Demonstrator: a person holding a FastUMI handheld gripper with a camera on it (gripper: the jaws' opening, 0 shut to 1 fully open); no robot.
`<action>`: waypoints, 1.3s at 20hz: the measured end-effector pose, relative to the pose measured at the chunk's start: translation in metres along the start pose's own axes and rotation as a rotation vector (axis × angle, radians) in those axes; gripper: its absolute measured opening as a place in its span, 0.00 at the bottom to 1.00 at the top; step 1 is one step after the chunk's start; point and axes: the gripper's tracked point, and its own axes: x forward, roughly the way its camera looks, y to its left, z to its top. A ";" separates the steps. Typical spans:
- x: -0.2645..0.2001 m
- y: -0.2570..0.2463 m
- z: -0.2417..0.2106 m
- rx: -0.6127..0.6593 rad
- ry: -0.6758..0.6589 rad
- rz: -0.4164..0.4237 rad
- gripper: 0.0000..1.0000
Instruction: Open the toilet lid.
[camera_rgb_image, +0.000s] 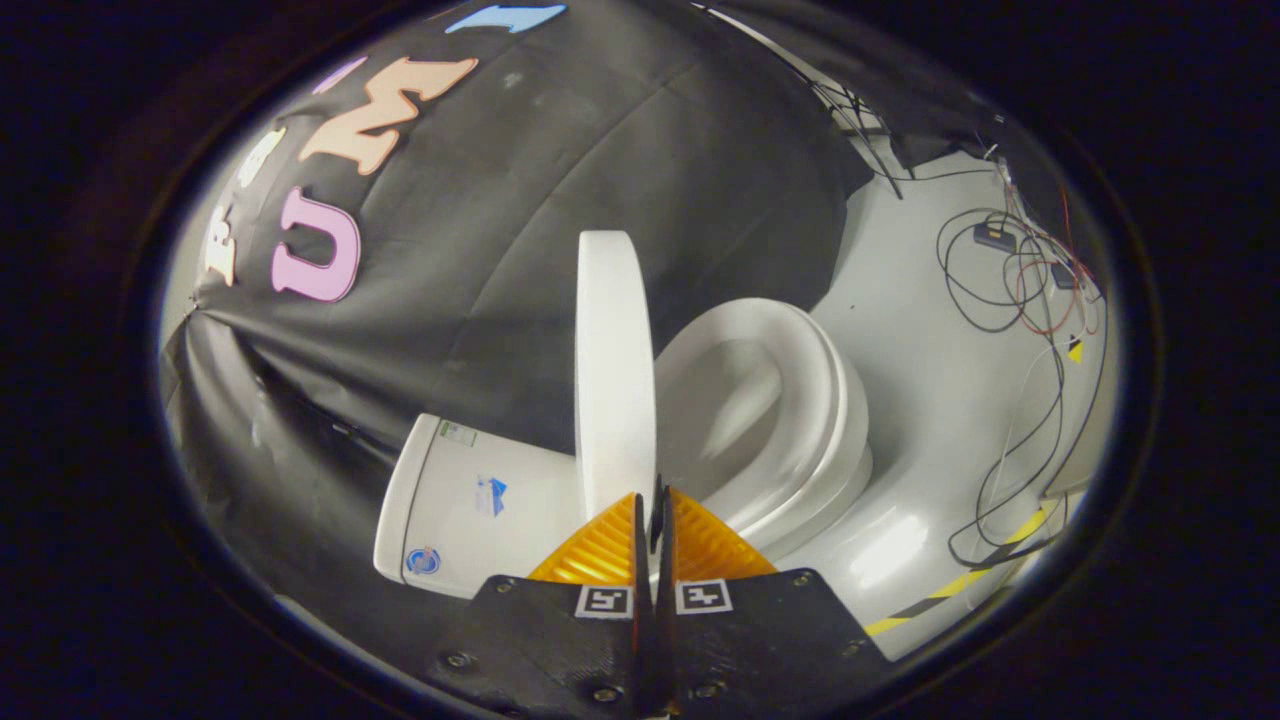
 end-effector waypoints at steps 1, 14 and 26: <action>-0.001 0.005 0.000 -0.007 -0.008 0.006 0.01; -0.012 0.049 -0.006 -0.132 -0.054 0.028 0.01; -0.019 0.089 -0.018 -0.297 -0.105 0.018 0.01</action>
